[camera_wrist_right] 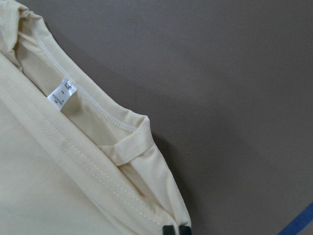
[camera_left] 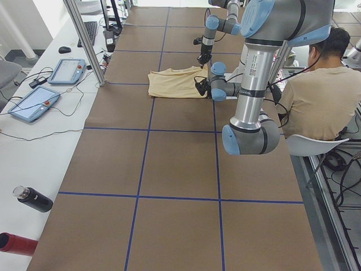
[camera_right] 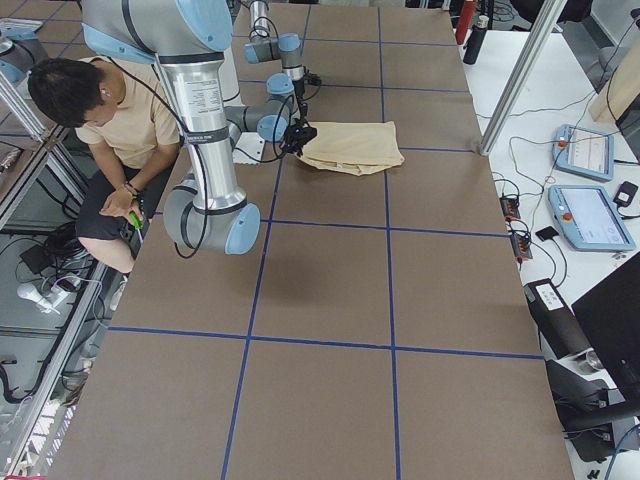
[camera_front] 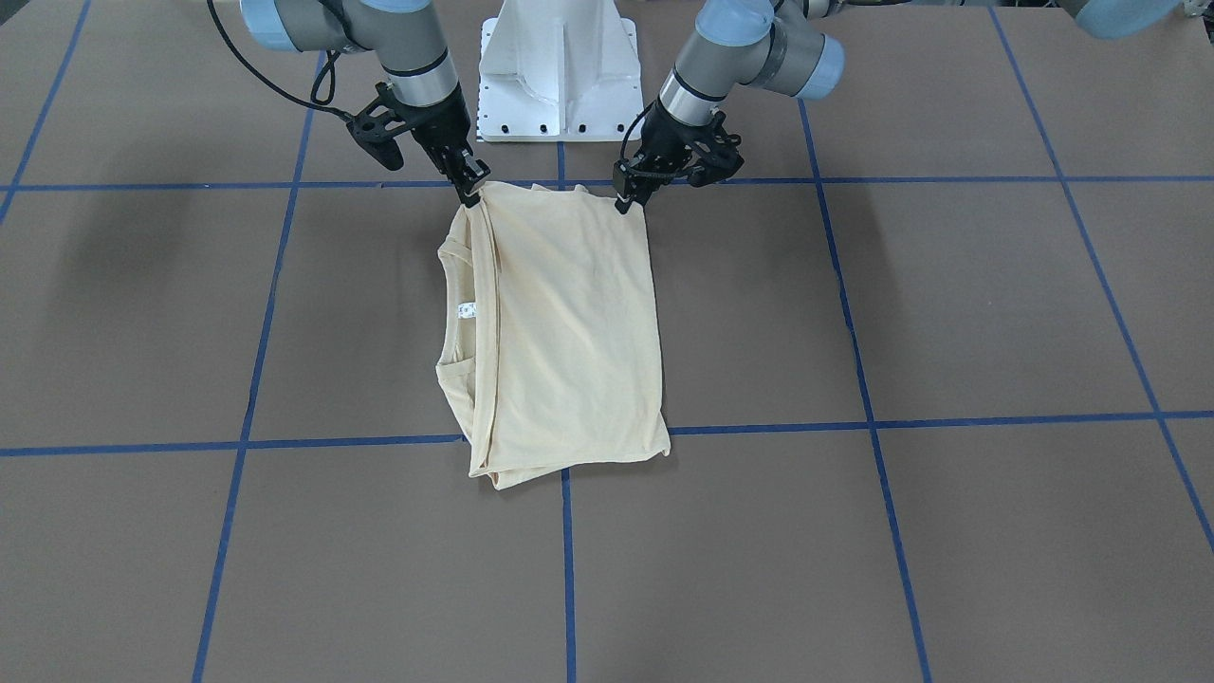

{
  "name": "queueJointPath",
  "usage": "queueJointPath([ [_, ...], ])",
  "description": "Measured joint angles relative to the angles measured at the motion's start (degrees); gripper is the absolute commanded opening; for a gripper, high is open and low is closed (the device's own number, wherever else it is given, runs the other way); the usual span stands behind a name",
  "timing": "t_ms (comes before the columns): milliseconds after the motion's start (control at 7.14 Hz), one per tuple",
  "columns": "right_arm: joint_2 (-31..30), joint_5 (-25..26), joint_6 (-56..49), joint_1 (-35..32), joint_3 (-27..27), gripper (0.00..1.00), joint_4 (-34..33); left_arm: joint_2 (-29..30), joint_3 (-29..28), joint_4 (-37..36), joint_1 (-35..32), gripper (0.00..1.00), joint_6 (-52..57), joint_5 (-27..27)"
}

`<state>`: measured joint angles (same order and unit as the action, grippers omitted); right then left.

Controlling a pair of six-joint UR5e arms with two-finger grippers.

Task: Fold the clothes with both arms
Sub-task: 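Lift both edges and fold the shirt away from the robot with both grippers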

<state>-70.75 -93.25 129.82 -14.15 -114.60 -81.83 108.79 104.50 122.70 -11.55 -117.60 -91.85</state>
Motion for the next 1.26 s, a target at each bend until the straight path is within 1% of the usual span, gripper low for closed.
queueJointPath([
  [280,0.00,0.00,0.00,0.02,0.00,0.00,0.00,-0.50,1.04,-0.06,-0.46,0.00,0.12,-0.06],
  [560,-0.20,0.00,0.00,-0.05,-0.27,0.00,0.00,-0.66,4.68,-3.32,-0.50,0.00,0.08,-0.11],
  [700,-1.09,-0.02,0.04,-0.09,-1.53,0.00,-0.04,-0.58,7.20,-6.12,-0.18,0.00,-0.02,-0.17],
  [840,-2.97,-0.11,0.30,-0.05,-4.55,0.00,-0.93,-0.58,9.52,-8.14,-0.01,0.00,-0.04,-0.63],
  [980,-4.18,-0.28,0.74,-0.01,-8.21,0.00,-3.69,-0.54,11.96,-10.01,-0.32,0.00,0.18,-2.19],
  [1120,-3.45,-0.39,0.90,-0.51,-9.82,0.00,-6.34,-0.19,13.92,-11.96,-1.90,0.00,1.29,-4.06],
  [1260,-0.87,-0.67,0.60,-2.67,-8.41,0.00,-7.72,1.05,14.42,-13.34,-5.60,0.00,4.35,-5.62],
])
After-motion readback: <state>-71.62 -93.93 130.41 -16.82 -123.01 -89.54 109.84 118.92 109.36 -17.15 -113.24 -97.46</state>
